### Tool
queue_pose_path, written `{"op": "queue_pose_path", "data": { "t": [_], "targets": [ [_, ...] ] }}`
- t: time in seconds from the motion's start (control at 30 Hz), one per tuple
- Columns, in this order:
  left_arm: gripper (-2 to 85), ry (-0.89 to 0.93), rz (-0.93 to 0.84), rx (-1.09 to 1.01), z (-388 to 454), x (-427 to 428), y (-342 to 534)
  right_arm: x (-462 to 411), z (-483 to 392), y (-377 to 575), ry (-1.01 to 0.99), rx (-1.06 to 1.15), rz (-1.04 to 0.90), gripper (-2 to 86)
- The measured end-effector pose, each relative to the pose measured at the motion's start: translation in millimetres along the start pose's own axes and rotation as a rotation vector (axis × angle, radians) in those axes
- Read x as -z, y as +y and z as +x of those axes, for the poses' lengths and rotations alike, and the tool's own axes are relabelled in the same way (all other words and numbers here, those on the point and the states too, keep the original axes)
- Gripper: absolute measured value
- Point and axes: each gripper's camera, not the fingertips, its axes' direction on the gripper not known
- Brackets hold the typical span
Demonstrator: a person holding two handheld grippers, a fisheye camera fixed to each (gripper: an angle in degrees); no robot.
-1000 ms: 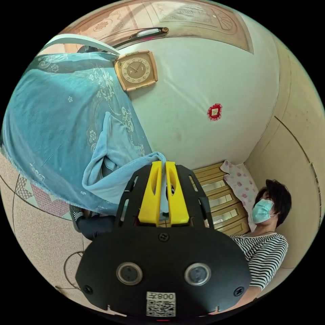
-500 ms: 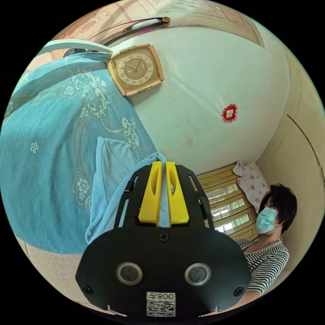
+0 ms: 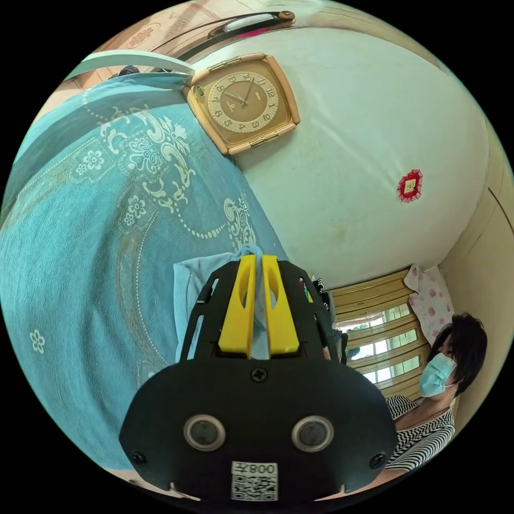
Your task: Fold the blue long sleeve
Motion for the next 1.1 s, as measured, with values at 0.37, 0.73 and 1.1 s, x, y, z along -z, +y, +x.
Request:
{"op": "queue_pose_path", "data": {
  "t": [0.37, 0.73, 1.1],
  "targets": [
    [2.5, -0.093, -0.007, -0.027, -73, -81, -25, -37, 37, -55, 0.003, -0.031, 0.021, 1.4],
    [4.9, -0.170, 0.013, 0.062, -145, -142, 16, -77, 75, -58, 0.040, -0.088, 0.019, 1.8],
    [9.7, -0.250, -0.131, -0.193, -97, -201, 95, -126, 21, -16, 0.250, 0.181, -0.017, 4.6]
  ]
}}
